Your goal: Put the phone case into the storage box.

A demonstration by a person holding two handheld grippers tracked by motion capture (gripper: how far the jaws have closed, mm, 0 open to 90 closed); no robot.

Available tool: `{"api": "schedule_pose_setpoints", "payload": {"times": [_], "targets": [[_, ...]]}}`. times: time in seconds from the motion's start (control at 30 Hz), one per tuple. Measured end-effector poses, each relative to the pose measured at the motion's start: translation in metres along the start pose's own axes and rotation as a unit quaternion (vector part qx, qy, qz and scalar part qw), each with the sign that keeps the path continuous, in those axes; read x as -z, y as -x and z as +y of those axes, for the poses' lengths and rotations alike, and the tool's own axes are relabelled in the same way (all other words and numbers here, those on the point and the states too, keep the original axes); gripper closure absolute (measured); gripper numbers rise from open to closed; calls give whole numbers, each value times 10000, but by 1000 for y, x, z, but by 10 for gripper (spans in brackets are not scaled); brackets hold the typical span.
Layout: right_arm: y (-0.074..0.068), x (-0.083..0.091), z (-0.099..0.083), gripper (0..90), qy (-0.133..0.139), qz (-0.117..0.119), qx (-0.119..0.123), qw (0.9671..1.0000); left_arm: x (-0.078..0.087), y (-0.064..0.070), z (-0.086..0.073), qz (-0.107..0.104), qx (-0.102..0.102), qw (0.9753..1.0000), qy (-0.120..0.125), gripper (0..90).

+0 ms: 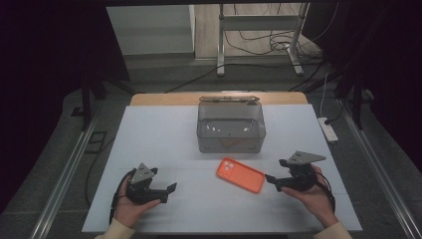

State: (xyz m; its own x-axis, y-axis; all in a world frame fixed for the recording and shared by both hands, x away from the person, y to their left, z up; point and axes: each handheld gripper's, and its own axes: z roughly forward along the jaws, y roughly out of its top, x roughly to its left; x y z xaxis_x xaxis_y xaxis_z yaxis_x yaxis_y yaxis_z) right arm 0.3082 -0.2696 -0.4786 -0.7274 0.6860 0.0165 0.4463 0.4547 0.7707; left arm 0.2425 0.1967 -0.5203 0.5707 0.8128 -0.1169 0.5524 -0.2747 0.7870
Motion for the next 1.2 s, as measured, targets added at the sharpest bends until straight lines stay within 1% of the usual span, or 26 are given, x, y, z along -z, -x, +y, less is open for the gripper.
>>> {"api": "schedule_pose_setpoints", "payload": {"times": [0.23, 0.3, 0.4, 0.43, 0.53, 0.67, 0.83, 0.93, 1.0, 1.03, 1.2], "targets": [[-1, -1, 14, 207, -124, 15, 37, 9999, -1, 0, 0, -2, -4, 10000, -33, 96], [-1, -2, 20, 209, -232, -11, 71, 9997, -2, 1, 0, -9, -6, 10000, -38, 96], [-1, -1, 23, 209, -294, 9, 86, 9995, -2, 0, 0, -6, -6, 10000, -48, 96], [-1, 0, 26, 210, -332, -20, 105, 9994, -2, 0, 0, -1, -5, 10000, -48, 96], [-1, 2, 29, 210, -360, -61, 146, 9992, -2, 1, 0, -1, 17, 10000, -35, 96], [-1, 3, 34, 210, -386, -49, 182, 9991, -3, 2, 1, 2, -9, 10000, -56, 96], [-2, -1, 40, 211, -443, 12, 255, 9987, -3, 2, 1, 28, -43, 10000, -84, 96], [-4, -5, 45, 210, -529, 35, 351, 9980, -3, 1, 0, 22, -16, 10000, -83, 96], [-4, -6, 46, 209, -562, 56, 357, 9978, -3, 1, 0, 19, -10, 10000, -78, 96], [-5, -8, 48, 209, -613, 67, 414, 9972, -3, 1, 0, 18, -12, 10000, -78, 97], [-6, -10, 51, 208, -651, 80, 476, 9967, -3, 2, 0, 9, -29, 9999, -99, 97]]}}
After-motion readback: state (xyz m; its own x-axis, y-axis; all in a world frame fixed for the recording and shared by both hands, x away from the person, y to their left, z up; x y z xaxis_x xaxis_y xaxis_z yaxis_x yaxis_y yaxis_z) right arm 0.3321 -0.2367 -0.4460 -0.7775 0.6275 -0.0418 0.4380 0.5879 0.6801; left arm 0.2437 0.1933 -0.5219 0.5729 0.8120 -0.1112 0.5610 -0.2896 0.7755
